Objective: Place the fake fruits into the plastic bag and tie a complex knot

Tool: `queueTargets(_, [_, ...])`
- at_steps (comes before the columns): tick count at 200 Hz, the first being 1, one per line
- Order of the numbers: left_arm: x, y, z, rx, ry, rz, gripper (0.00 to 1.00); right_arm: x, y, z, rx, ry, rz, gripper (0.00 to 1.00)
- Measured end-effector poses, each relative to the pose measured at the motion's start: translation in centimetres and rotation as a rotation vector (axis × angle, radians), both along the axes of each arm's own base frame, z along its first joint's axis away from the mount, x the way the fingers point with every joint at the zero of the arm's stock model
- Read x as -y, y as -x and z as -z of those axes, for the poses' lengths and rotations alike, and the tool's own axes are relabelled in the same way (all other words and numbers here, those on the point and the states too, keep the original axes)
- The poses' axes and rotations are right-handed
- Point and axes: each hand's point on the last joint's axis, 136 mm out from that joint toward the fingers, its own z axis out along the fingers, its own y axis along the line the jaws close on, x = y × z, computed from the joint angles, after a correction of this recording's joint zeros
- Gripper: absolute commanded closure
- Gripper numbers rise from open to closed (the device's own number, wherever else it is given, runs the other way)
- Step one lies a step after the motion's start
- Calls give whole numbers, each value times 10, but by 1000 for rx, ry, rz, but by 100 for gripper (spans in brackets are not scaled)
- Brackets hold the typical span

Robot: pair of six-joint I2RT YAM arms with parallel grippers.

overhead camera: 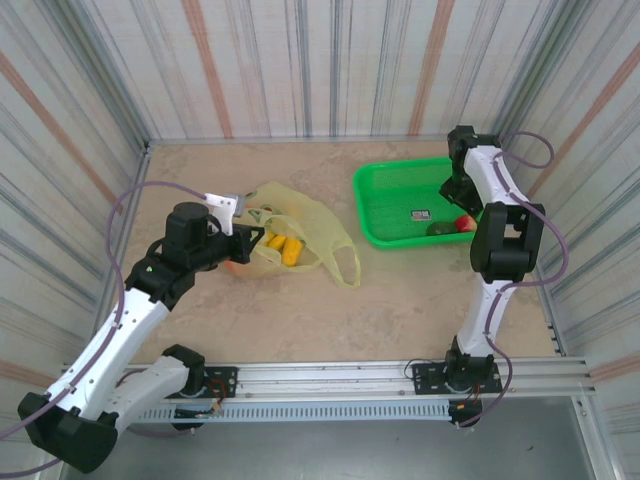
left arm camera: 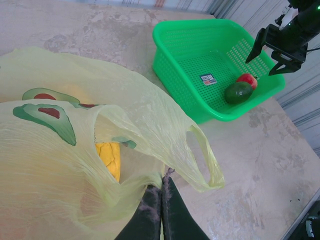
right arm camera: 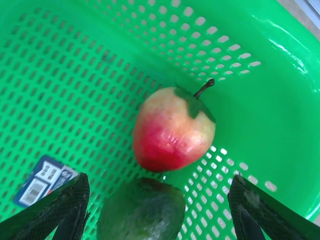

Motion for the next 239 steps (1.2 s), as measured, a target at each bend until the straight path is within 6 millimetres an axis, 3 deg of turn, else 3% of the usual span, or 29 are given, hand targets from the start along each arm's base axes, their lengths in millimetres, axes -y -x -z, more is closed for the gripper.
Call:
queueTargets(48, [0, 0, 0, 0, 0, 0, 100, 13, 4, 30, -66, -30, 59, 24])
queueTargets(117, [-1, -1, 0, 0, 0, -3, 100, 3, -11, 63, -74, -108, 56, 29])
queueTargets(213, [-5, -4, 0, -1, 0, -20, 100, 5, -31, 63, -7, -104, -1, 44])
queueTargets(239, [-5, -4, 1, -4, -1, -21, 100, 4, -35, 53, 51, -106, -31, 46])
